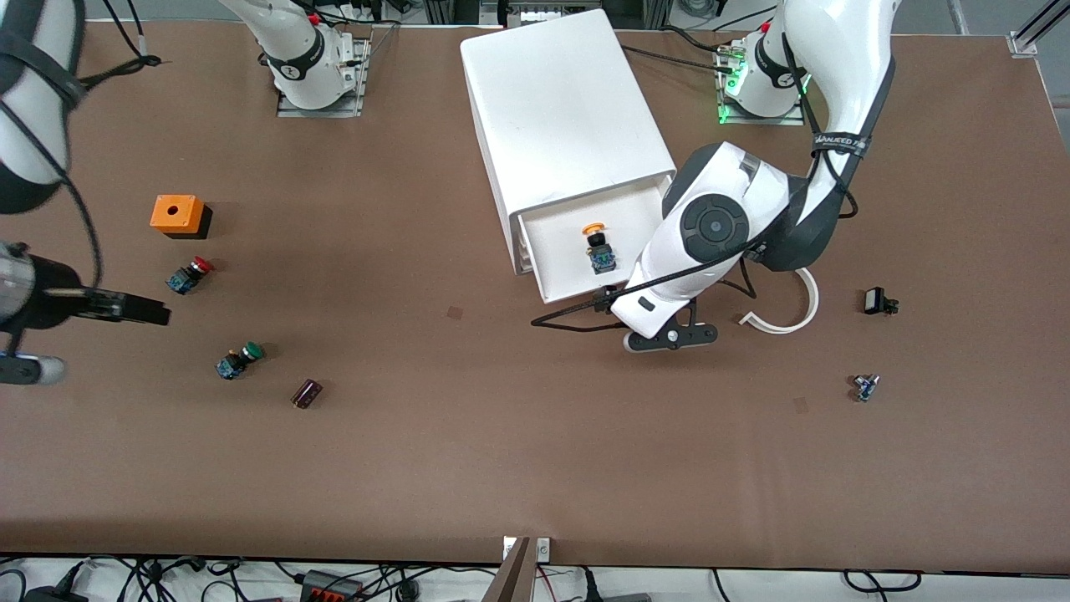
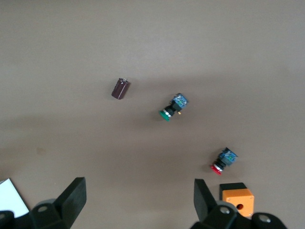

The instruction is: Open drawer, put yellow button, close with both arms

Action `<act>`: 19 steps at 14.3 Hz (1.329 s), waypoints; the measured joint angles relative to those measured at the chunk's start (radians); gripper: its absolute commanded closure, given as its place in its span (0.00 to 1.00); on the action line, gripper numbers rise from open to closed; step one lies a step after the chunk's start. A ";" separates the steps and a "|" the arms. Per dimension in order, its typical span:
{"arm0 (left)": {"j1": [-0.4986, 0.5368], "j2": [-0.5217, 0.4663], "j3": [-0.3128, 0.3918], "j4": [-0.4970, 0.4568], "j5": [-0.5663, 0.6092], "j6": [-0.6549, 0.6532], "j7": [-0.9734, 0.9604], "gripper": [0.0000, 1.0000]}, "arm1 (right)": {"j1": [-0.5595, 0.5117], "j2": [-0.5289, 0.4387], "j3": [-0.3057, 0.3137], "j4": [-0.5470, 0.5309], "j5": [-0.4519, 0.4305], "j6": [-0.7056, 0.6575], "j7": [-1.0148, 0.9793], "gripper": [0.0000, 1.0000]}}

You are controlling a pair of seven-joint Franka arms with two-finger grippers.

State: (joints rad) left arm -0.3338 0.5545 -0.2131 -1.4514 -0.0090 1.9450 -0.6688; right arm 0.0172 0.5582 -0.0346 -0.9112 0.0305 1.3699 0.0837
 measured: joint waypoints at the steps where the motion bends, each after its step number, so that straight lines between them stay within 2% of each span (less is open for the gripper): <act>1: -0.002 0.000 0.000 -0.009 0.000 0.000 -0.016 0.00 | -0.012 -0.031 0.000 -0.023 0.000 -0.003 -0.022 0.00; 5: -0.031 -0.004 -0.002 -0.044 0.000 0.000 -0.118 0.00 | -0.070 -0.146 0.000 -0.134 -0.001 0.005 -0.125 0.00; 10: -0.038 -0.064 -0.040 -0.136 -0.001 0.000 -0.170 0.00 | -0.074 -0.194 0.014 -0.202 -0.034 0.023 -0.137 0.00; 16: -0.037 -0.147 -0.093 -0.261 -0.033 0.006 -0.182 0.00 | -0.073 -0.412 0.019 -0.561 -0.042 0.214 -0.137 0.00; 19: -0.036 -0.166 -0.119 -0.292 -0.037 0.007 -0.195 0.00 | -0.073 -0.472 0.021 -0.636 -0.042 0.228 -0.137 0.00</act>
State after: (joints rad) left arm -0.3703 0.3890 -0.3319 -1.7436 -0.0460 1.9524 -0.8633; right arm -0.0553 0.0860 -0.0141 -1.5468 -0.0118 1.5982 -0.0530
